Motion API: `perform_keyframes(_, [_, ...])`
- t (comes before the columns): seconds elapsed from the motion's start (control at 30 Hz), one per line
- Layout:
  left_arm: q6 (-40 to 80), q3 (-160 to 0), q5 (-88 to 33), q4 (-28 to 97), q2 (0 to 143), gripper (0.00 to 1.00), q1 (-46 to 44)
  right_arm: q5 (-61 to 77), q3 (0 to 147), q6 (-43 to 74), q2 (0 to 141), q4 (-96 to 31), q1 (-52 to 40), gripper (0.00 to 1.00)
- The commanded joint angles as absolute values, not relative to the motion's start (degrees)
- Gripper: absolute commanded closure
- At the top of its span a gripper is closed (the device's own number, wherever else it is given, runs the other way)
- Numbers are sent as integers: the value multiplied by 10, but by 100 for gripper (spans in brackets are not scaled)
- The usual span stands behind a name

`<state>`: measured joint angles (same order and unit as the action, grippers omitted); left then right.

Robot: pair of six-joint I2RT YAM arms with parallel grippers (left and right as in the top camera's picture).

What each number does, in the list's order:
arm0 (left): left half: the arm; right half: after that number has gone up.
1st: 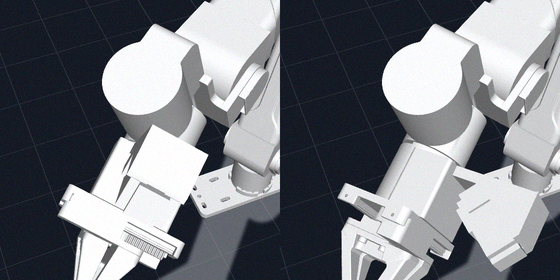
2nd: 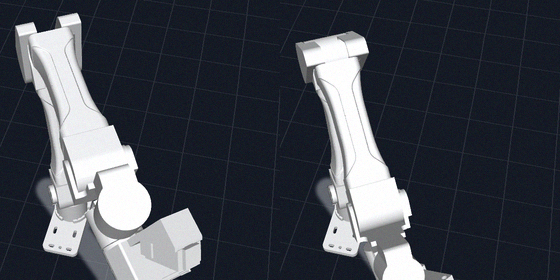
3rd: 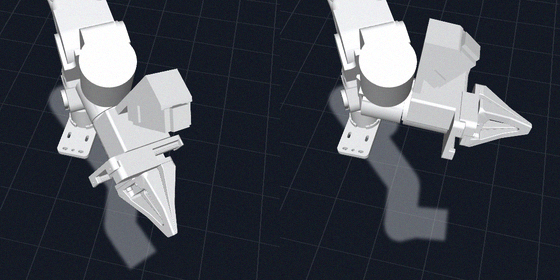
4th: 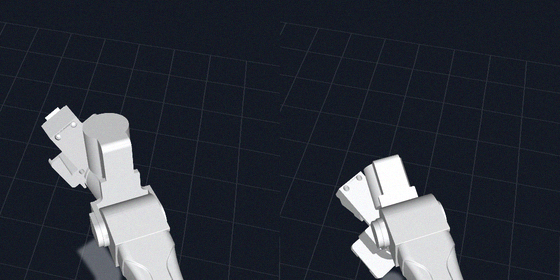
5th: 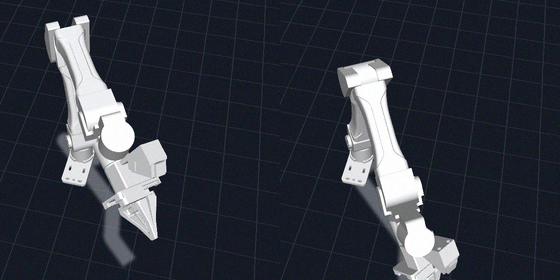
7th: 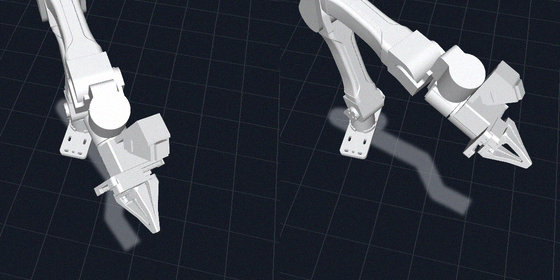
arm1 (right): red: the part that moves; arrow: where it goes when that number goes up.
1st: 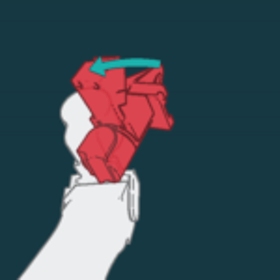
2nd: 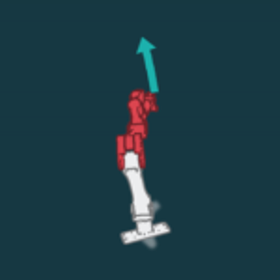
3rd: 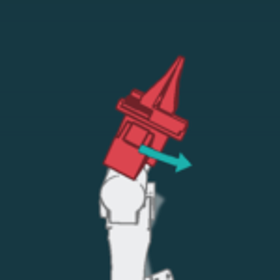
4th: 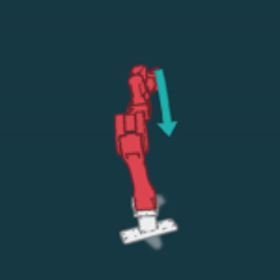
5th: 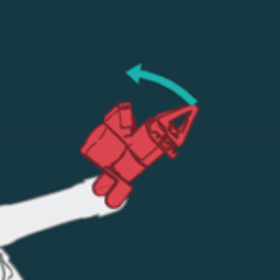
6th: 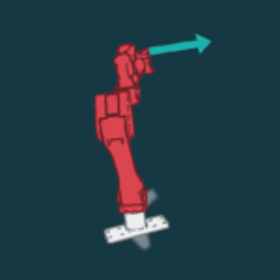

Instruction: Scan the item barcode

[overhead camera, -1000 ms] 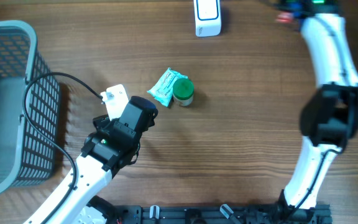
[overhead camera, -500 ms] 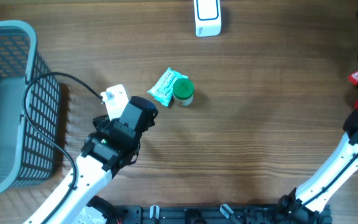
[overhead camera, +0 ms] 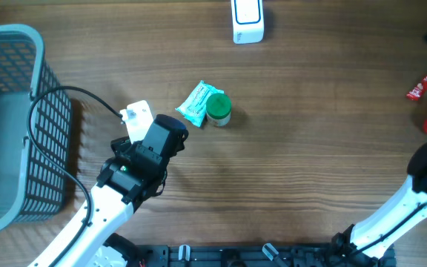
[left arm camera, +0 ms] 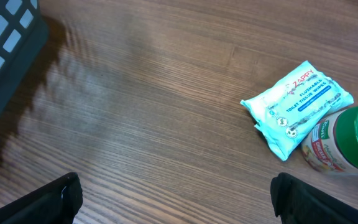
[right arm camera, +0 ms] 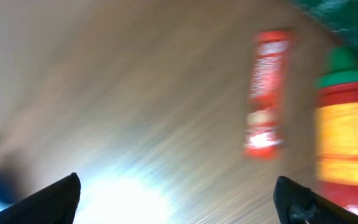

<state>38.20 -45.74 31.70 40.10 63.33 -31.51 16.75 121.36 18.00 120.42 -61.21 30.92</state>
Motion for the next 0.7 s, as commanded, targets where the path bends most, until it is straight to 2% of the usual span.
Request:
perform_keyframes(0.0, [377, -458, 329, 399, 633, 0, -317, 473, 1214, 226, 1195, -659, 272, 0])
perform_keyframes(0.07, [377, -458, 329, 399, 633, 0, -317, 554, 1208, 227, 1195, -700, 241, 0])
perform_keyframes(0.13, [377, -458, 329, 399, 633, 0, -317, 577, 1206, 227, 1195, -739, 200, 0])
perform_keyframes(0.3, [377, -458, 329, 399, 633, 0, -317, 547, 1206, 239, 1195, -772, 59, 0])
perform_keyframes(0.37, [377, -458, 329, 399, 633, 0, -317, 459, 1206, 303, 1195, -761, -15, 0])
perform_keyframes(0.43, [377, -458, 329, 399, 633, 0, -317, 295, 1206, 390, 1196, -743, -102, 0])
perform_keyframes(0.5, [377, -458, 329, 399, 633, 0, -317, 187, 1206, 448, 1197, -743, -161, 0])
perform_keyframes(0.6, [377, -458, 329, 399, 633, 0, -317, 63, 1202, 563, 1198, -745, -252, 1])
perform_keyframes(0.67, [377, -458, 329, 399, 633, 0, -317, 49, 1192, 624, 1205, -743, -284, 0])
